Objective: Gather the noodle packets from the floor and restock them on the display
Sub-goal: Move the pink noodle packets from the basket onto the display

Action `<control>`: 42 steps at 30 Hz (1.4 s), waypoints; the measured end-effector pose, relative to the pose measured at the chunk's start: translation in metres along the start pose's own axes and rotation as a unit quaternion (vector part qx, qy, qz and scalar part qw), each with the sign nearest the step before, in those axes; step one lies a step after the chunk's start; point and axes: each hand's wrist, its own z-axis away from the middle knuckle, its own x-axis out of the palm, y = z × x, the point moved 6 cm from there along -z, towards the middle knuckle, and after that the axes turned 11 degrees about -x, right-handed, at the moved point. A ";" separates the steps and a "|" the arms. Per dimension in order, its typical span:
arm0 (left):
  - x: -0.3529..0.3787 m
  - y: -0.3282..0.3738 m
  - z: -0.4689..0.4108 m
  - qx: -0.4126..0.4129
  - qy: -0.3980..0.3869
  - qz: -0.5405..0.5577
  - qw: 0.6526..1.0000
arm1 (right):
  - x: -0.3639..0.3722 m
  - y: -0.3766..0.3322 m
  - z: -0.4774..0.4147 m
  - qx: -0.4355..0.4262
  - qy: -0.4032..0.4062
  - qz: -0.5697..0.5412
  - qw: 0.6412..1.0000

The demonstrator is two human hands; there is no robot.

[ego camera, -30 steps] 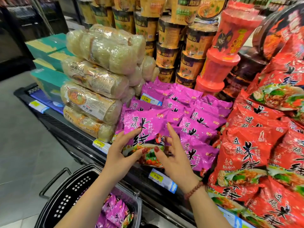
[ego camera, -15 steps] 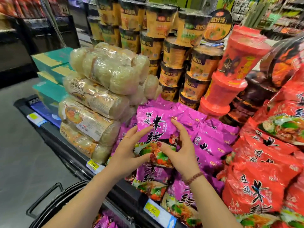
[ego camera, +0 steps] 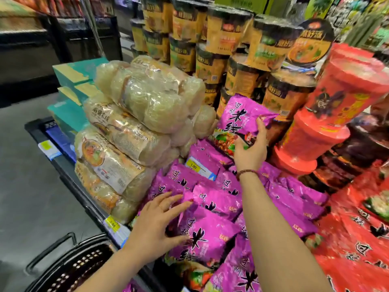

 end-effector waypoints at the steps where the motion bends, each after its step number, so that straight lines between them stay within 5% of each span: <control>1: 0.002 -0.001 0.000 -0.001 -0.006 -0.005 1.000 | 0.004 0.004 -0.003 0.003 -0.003 0.012 1.000; 8: 0.004 -0.005 0.004 -0.008 -0.012 -0.003 1.000 | 0.027 0.029 -0.008 -0.003 -0.095 0.087 0.992; 20: -0.005 -0.001 0.007 0.012 -0.014 0.001 1.000 | 0.021 0.016 0.002 0.025 -0.094 0.222 0.970; 24: -0.025 -0.010 0.012 0.005 0.006 0.042 0.999 | 0.010 -0.021 0.021 -0.029 -0.089 0.225 0.970; 30: -0.072 -0.042 0.048 -0.024 0.058 0.048 0.997 | 0.015 -0.104 0.104 -0.231 -0.171 0.094 0.953; 35: -0.115 -0.083 0.105 -0.049 0.113 0.006 0.992 | 0.021 -0.168 0.205 -0.272 -0.231 0.059 0.932; 42: -0.149 -0.174 0.217 -0.178 0.093 -0.022 0.979 | 0.056 -0.191 0.342 -0.265 -0.400 0.046 0.876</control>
